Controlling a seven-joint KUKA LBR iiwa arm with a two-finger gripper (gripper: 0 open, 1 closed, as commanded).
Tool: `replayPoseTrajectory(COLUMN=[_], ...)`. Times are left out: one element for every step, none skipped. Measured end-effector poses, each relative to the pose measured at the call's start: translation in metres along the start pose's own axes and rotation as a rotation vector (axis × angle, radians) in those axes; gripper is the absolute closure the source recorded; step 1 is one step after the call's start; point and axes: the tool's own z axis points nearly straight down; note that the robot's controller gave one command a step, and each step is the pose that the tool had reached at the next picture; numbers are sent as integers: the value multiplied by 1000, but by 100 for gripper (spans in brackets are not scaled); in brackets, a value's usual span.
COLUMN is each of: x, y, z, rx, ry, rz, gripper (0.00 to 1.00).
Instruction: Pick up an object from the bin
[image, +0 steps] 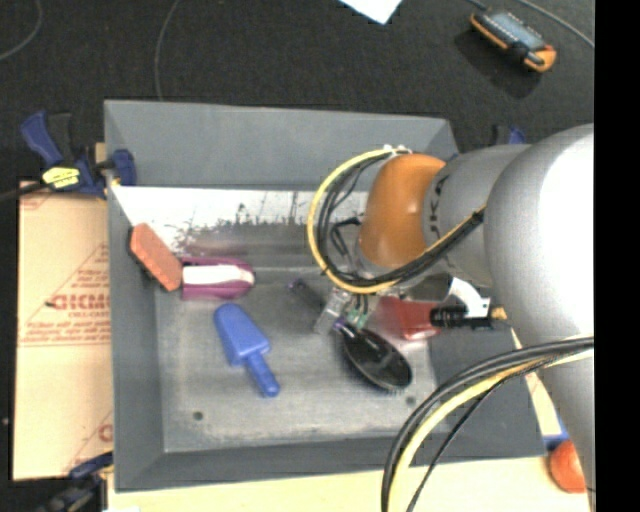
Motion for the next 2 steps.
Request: replayPoseTrajectory(x=[1,0], y=[-1,-2], z=[-24,-74], rx=[3,5], ry=[5,8], rz=[-1,-6], gripper=[100,100])
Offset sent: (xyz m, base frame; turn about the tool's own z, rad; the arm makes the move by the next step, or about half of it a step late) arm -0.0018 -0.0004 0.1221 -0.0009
